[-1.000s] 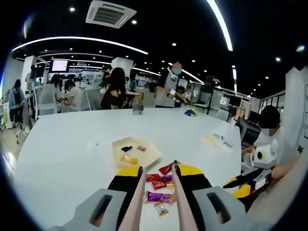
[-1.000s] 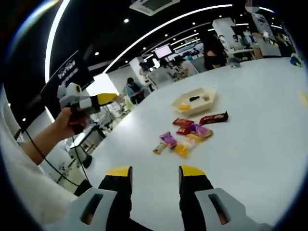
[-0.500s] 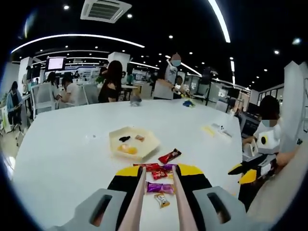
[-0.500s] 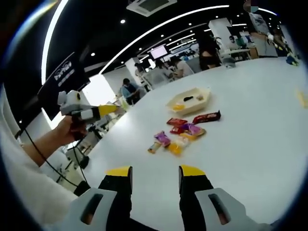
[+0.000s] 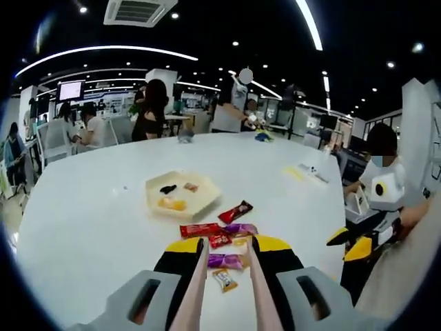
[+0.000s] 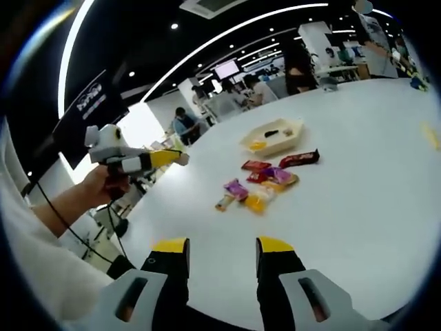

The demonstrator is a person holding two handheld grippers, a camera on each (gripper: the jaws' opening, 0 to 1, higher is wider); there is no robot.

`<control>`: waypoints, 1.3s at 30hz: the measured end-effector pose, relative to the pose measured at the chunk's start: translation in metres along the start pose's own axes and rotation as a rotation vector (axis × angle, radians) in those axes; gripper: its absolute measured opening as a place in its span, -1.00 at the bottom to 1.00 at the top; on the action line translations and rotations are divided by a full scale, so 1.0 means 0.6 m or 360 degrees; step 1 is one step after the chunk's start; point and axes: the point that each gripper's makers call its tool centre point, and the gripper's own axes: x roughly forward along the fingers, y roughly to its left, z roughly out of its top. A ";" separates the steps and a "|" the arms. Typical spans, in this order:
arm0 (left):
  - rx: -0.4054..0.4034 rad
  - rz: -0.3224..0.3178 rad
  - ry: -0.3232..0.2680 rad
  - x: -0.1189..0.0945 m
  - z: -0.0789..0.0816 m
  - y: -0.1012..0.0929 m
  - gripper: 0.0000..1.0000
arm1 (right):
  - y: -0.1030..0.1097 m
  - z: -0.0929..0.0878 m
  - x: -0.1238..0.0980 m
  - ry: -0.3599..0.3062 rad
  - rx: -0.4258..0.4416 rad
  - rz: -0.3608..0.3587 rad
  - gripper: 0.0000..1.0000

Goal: Place the target food into the container with the food tongs after gripping and lifting it, then release it inside without dropping or visibly crushing the food.

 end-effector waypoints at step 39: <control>-0.0097 0.0096 0.0243 0.057 -0.102 -0.005 -0.47 | -0.026 -0.008 -0.029 0.0106 -0.0013 -0.0053 -0.24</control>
